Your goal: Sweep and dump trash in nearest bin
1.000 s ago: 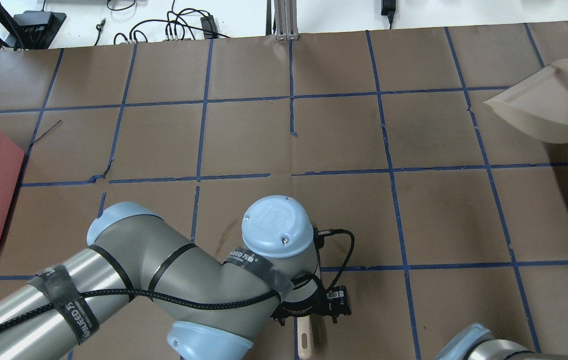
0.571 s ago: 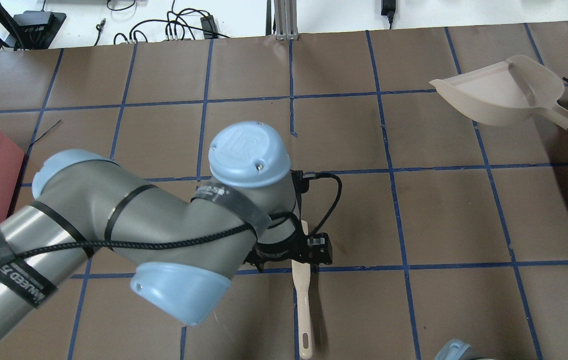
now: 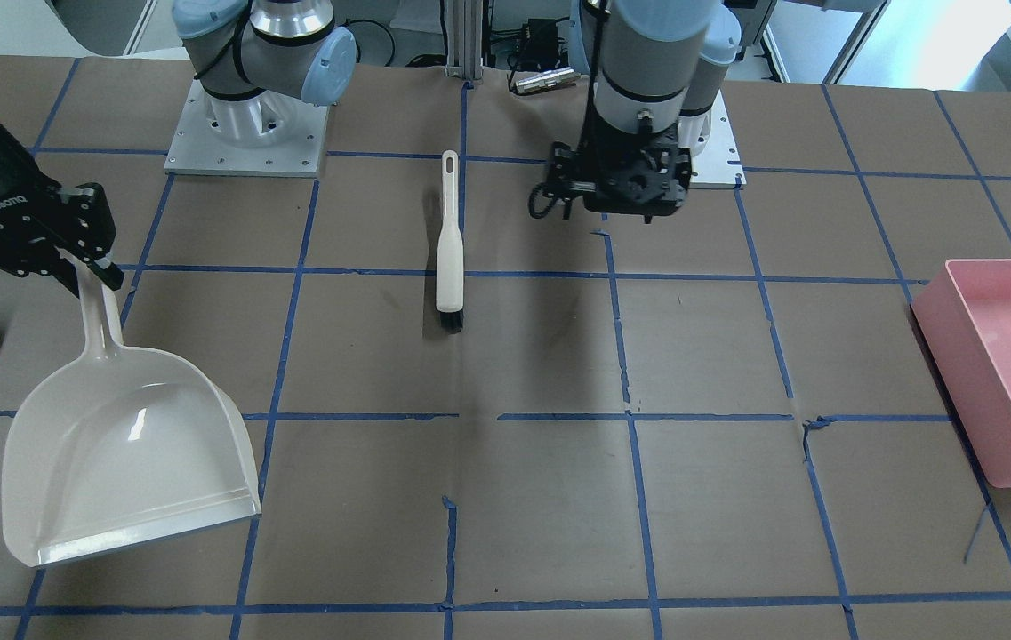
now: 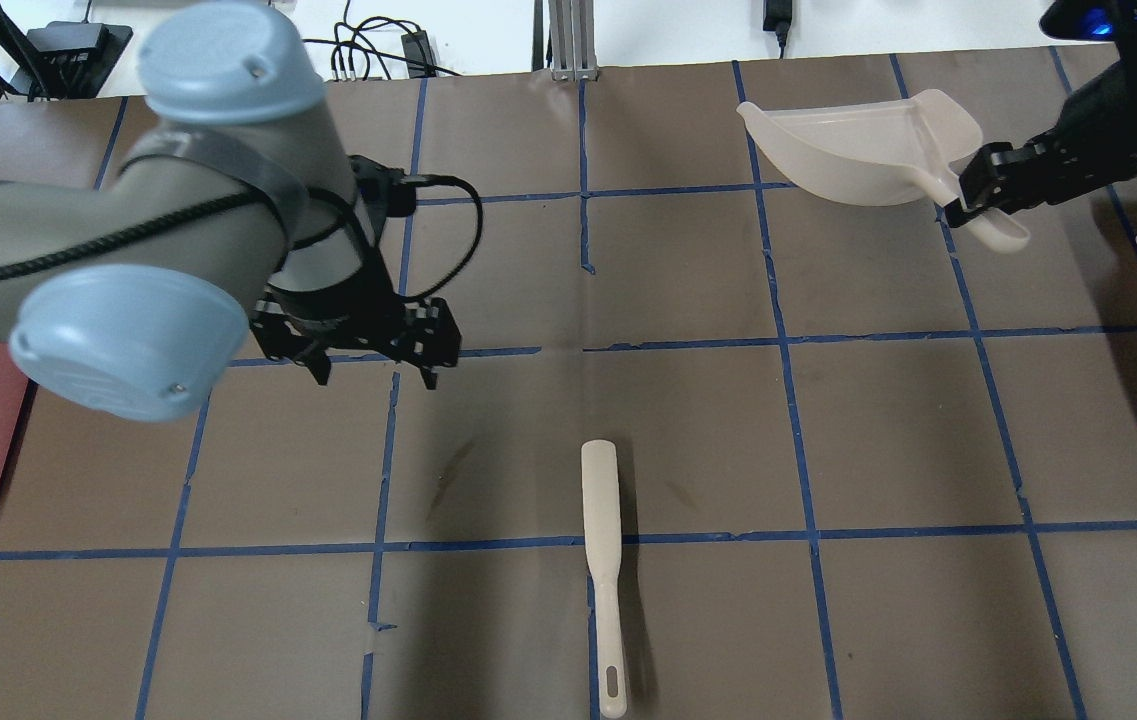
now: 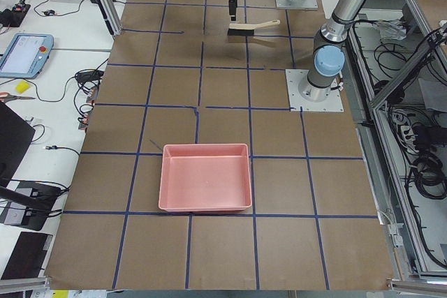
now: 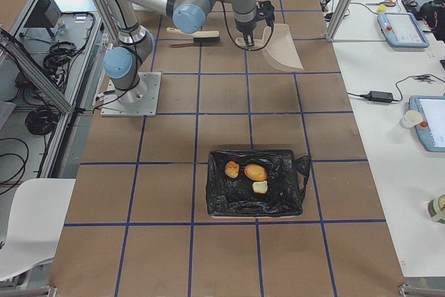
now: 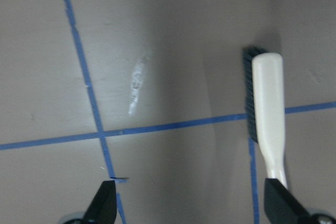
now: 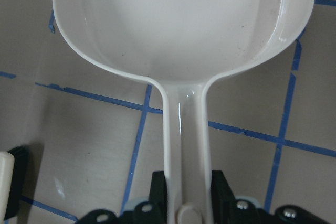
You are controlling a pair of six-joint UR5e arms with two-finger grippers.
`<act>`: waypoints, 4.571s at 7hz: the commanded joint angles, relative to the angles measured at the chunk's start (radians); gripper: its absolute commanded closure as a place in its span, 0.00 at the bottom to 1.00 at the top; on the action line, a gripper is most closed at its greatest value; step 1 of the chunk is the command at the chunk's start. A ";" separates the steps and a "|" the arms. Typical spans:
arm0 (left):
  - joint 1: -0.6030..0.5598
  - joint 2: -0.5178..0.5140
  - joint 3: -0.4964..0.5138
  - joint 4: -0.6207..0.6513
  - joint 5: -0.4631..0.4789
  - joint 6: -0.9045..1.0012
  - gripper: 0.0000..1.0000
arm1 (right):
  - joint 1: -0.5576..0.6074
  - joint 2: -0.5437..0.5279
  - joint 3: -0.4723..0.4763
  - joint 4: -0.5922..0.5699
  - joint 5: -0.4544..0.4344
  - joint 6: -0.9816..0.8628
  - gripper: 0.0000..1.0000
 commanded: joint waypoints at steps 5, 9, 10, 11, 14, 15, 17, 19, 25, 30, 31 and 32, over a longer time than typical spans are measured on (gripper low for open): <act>0.217 0.007 0.167 0.008 0.060 0.120 0.00 | 0.566 0.278 -0.007 -0.335 -0.266 0.545 1.00; 0.213 -0.002 0.156 0.040 0.053 0.109 0.00 | 0.678 0.395 -0.010 -0.484 -0.320 0.632 1.00; 0.208 0.001 0.155 0.040 0.053 0.108 0.00 | 0.676 0.403 -0.008 -0.484 -0.314 0.635 1.00; 0.208 0.006 0.155 0.039 0.054 0.106 0.00 | 0.676 0.403 -0.008 -0.486 -0.312 0.638 1.00; 0.208 0.004 0.153 0.037 0.054 0.109 0.00 | 0.670 0.411 -0.013 -0.500 -0.311 0.644 1.00; 0.207 0.003 0.152 0.034 0.054 0.109 0.00 | 0.667 0.412 -0.022 -0.501 -0.312 0.646 0.99; 0.207 0.007 0.153 0.033 0.057 0.119 0.00 | 0.668 0.420 -0.031 -0.501 -0.317 0.687 0.99; 0.207 0.006 0.152 0.028 0.059 0.120 0.00 | 0.671 0.429 -0.028 -0.503 -0.314 0.687 0.99; 0.205 0.009 0.124 0.028 0.051 0.122 0.00 | 0.681 0.457 -0.031 -0.538 -0.321 0.716 0.00; 0.205 0.009 0.124 0.028 0.051 0.123 0.00 | 0.611 0.329 -0.185 -0.216 -0.320 0.691 0.00; 0.205 0.009 0.124 0.028 0.051 0.123 0.00 | 0.519 0.243 -0.216 -0.067 -0.303 0.660 0.00; 0.205 0.007 0.124 0.028 0.051 0.123 0.00 | 0.427 0.163 -0.223 0.056 -0.260 0.576 0.00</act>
